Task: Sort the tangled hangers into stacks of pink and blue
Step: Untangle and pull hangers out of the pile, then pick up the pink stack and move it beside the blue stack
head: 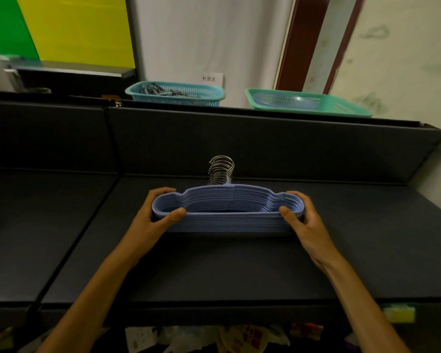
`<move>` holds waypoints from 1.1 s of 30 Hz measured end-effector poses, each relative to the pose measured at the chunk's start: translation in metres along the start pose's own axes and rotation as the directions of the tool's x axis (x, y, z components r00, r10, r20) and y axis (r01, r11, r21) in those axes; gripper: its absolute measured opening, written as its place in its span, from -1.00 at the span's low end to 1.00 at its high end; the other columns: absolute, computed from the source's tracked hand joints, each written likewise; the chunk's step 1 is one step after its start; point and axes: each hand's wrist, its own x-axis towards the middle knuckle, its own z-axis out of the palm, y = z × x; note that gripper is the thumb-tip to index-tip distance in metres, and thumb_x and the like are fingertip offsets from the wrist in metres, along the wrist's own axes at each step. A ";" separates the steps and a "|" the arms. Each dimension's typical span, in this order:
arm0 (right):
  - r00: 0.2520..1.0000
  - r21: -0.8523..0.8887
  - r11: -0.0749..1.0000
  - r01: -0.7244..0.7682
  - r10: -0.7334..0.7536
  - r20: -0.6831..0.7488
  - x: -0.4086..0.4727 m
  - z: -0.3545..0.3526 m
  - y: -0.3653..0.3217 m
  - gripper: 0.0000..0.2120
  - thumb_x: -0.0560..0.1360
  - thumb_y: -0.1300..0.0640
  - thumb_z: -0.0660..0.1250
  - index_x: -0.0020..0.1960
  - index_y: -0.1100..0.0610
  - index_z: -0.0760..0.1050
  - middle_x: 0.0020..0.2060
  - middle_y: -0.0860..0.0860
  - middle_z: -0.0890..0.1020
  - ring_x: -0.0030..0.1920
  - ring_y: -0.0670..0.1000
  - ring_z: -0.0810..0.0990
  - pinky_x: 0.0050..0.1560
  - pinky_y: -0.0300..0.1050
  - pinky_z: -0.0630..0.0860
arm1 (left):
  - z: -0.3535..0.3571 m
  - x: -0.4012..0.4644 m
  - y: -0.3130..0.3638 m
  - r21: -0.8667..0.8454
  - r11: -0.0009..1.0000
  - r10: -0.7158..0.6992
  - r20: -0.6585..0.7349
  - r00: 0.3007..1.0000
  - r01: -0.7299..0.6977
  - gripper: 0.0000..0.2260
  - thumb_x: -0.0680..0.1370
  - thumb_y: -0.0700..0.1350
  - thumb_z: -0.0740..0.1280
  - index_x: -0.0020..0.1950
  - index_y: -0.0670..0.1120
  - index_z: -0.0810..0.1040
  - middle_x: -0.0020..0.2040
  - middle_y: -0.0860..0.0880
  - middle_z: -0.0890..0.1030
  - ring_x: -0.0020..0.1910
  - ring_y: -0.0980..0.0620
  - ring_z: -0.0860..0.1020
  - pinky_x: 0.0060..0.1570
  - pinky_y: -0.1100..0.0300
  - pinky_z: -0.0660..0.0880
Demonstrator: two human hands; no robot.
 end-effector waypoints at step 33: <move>0.975 -0.505 0.835 0.217 -0.209 0.074 -0.002 -0.017 -0.035 -0.54 0.43 -0.07 0.39 0.30 -0.04 0.41 0.25 -0.12 0.46 0.22 -0.15 0.42 0.23 -0.20 0.41 | -0.016 -0.013 0.032 0.684 0.724 0.080 0.045 0.996 -0.089 -0.33 0.37 0.12 0.47 0.42 0.05 0.32 0.37 -0.01 0.39 0.31 0.00 0.37 0.26 0.01 0.40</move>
